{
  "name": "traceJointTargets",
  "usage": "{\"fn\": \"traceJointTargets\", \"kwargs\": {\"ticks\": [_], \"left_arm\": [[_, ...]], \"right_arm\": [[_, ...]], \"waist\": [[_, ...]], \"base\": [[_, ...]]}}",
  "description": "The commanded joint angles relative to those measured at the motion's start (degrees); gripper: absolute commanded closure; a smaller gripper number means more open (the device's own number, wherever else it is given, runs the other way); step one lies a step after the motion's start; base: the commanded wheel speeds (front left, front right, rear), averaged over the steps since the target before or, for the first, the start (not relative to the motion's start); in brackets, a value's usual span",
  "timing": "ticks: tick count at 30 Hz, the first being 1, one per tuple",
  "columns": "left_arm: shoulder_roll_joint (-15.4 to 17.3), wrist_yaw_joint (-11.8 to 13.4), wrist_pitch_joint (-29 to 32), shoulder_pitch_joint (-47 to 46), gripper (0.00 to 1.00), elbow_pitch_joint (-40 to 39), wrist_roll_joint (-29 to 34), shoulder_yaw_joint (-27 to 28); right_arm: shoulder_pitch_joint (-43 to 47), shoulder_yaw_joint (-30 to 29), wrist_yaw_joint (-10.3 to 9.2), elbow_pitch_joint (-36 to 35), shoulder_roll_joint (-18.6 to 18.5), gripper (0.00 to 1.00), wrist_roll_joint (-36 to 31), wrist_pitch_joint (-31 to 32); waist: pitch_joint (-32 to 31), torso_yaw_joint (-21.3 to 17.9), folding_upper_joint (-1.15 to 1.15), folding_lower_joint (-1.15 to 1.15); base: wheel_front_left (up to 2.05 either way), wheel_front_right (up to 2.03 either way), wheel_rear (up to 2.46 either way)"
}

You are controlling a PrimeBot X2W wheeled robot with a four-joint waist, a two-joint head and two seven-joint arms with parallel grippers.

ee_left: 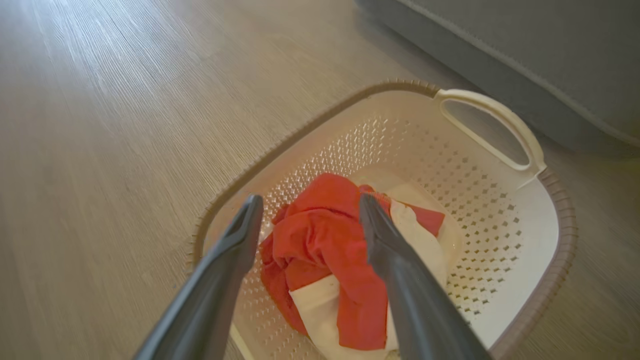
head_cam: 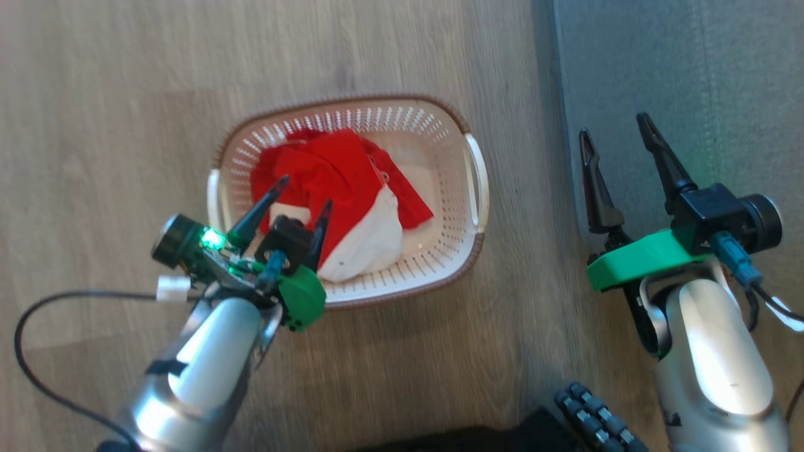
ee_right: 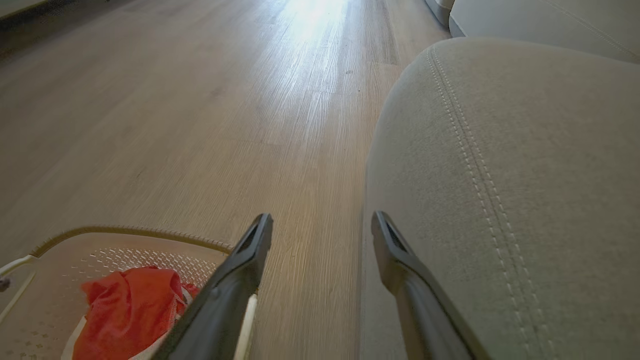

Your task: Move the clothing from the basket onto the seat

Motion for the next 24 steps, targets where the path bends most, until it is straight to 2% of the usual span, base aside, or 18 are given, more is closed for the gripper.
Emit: {"fn": "traceJointTargets", "kwargs": {"ticks": [1,11,19,24], "left_arm": [[0.9,-0.2,-0.7,-0.9,0.00,0.2,0.2,1.2],[-2.2,-5.7,-0.7,-12.7,0.00,21.4,-1.4,0.4],[-4.0,-6.5,-0.7,-20.6,0.00,32.4,-2.2,0.2],[-3.8,-7.0,-0.7,-24.1,0.00,37.5,-2.2,-0.4]], "right_arm": [[-0.1,1.2,-0.01,-1.8,0.1,0.00,0.5,-0.5],[-1.4,1.7,-0.01,-2.9,0.1,0.00,1.1,-0.5],[-2.3,3.6,-0.01,-5.7,0.1,0.00,2.1,-0.5],[-2.7,4.6,-0.01,-6.6,0.1,0.00,3.1,-0.5]], "waist": [[3.6,-2.0,0.00,-0.01],[10.5,-4.0,0.00,-0.01],[14.8,-5.9,0.00,-0.01],[16.6,-7.5,0.00,-0.01]], "base": [[0.00,0.00,0.00],[0.00,0.00,0.00],[0.00,0.00,0.00],[0.00,0.00,0.00]]}}
